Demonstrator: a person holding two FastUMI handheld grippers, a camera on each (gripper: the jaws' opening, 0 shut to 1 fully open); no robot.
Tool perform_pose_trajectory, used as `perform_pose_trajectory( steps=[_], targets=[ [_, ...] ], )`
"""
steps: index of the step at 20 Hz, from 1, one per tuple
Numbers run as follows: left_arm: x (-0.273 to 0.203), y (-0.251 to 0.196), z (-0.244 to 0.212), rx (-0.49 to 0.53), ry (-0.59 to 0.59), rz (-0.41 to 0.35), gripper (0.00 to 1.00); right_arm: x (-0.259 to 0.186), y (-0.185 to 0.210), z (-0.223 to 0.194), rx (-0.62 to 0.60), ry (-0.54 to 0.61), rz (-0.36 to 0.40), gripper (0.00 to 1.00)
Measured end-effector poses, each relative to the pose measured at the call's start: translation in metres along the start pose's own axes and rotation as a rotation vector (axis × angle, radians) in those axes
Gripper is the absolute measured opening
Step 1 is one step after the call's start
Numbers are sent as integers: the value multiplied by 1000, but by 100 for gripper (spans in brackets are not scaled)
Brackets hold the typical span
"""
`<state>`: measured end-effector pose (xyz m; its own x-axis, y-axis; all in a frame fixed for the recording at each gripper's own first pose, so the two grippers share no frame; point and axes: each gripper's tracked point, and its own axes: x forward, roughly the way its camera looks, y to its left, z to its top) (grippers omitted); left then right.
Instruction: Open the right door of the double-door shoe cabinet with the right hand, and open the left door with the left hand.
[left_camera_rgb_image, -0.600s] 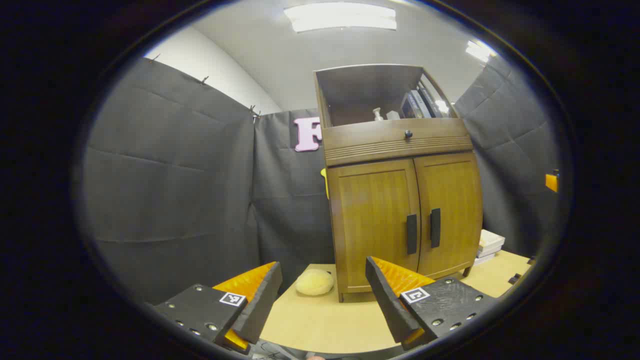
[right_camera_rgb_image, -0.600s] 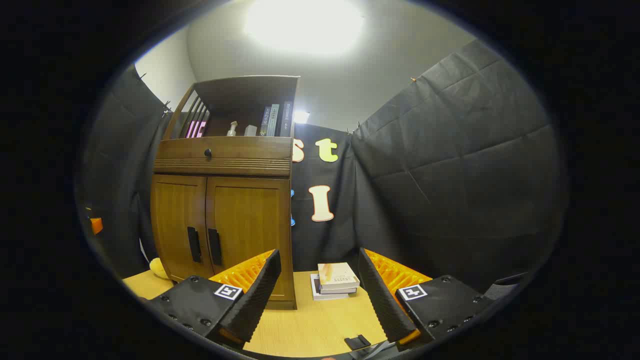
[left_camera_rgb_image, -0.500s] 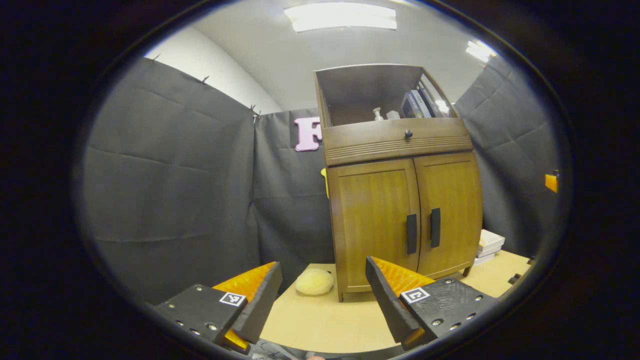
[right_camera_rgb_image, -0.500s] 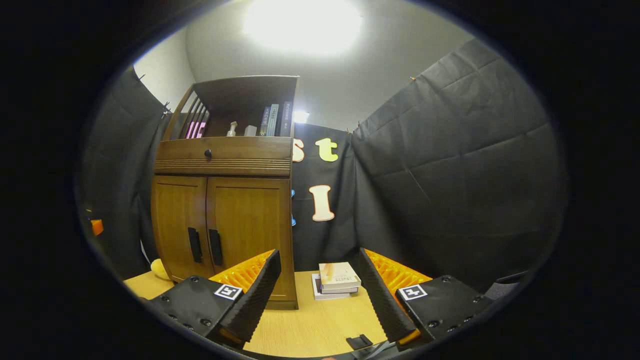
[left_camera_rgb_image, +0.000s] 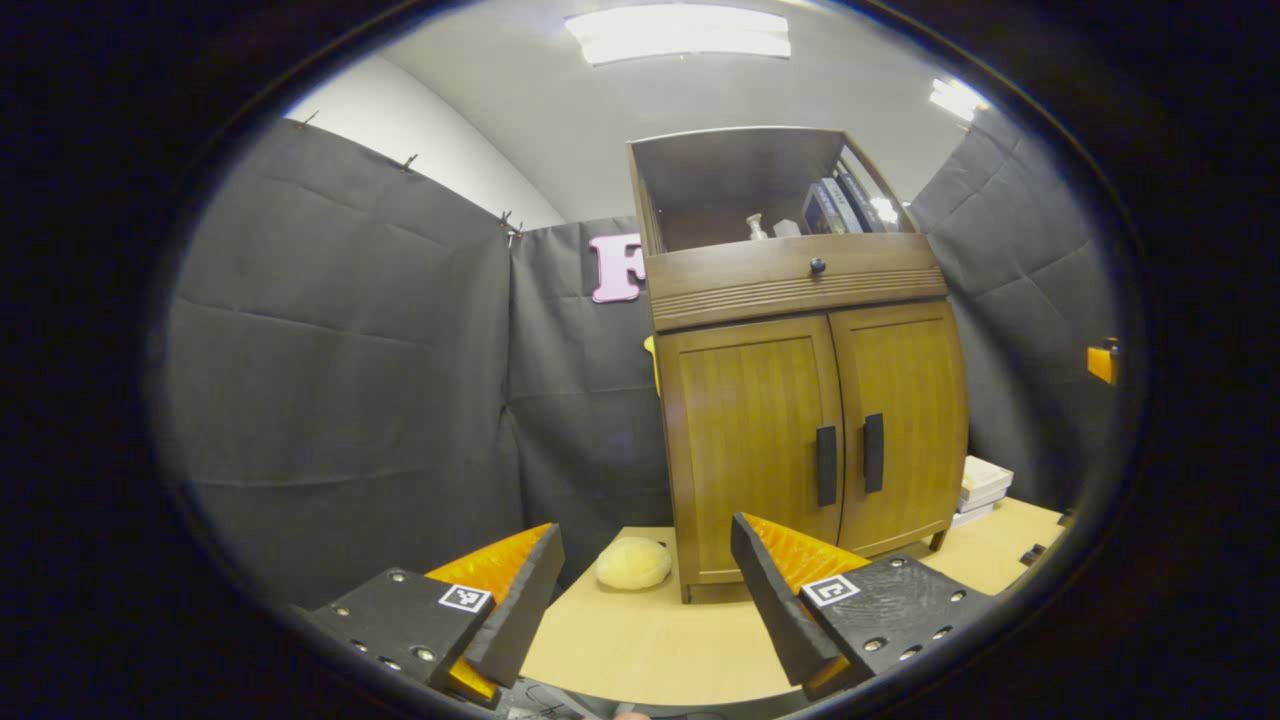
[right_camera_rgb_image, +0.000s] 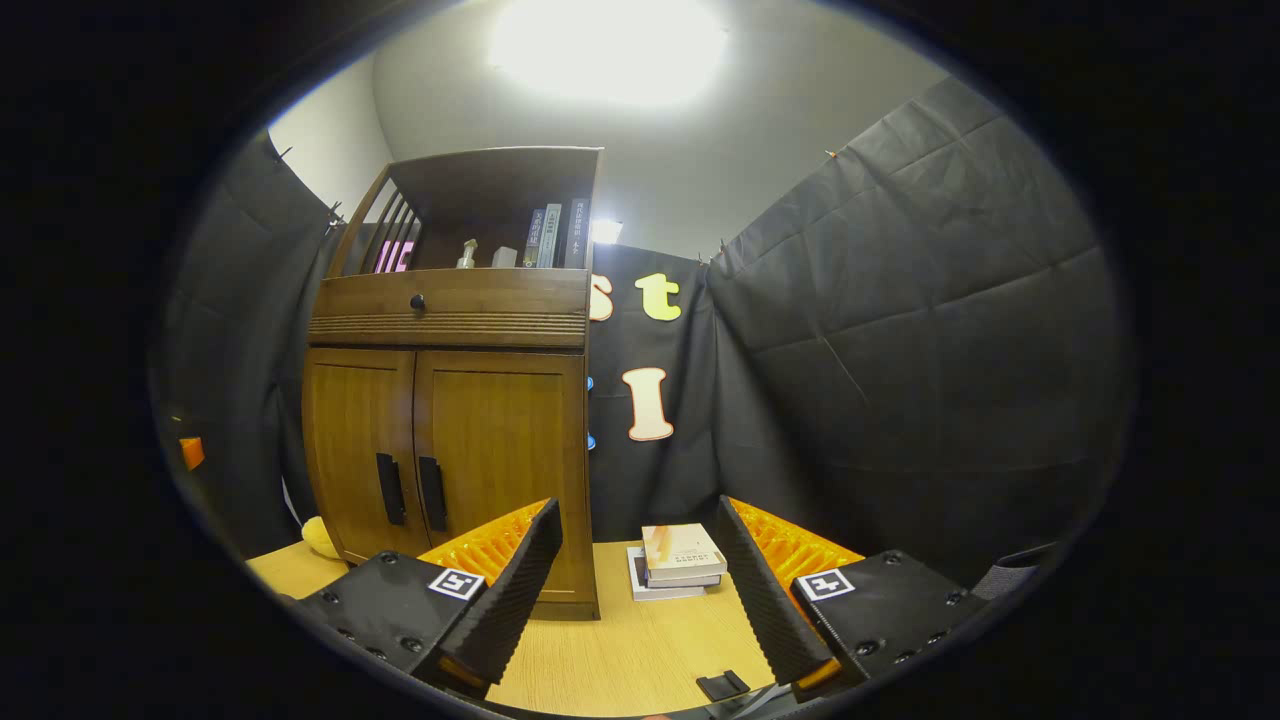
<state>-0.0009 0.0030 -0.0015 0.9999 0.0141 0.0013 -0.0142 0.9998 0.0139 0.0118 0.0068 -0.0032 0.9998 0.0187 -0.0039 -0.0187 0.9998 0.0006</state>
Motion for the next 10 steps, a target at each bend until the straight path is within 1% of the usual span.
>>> perform_pose_trajectory(
  steps=[7, 10],
  targets=[
    [-7, 5, 0, 5, -1, 27, 100, 18, 22, -4, -2, -1, 52, 97],
    [-12, 13, 2, 14, -2, 44, 100, 31, 40, -6, 31, 3, 90, 98]
  ],
)
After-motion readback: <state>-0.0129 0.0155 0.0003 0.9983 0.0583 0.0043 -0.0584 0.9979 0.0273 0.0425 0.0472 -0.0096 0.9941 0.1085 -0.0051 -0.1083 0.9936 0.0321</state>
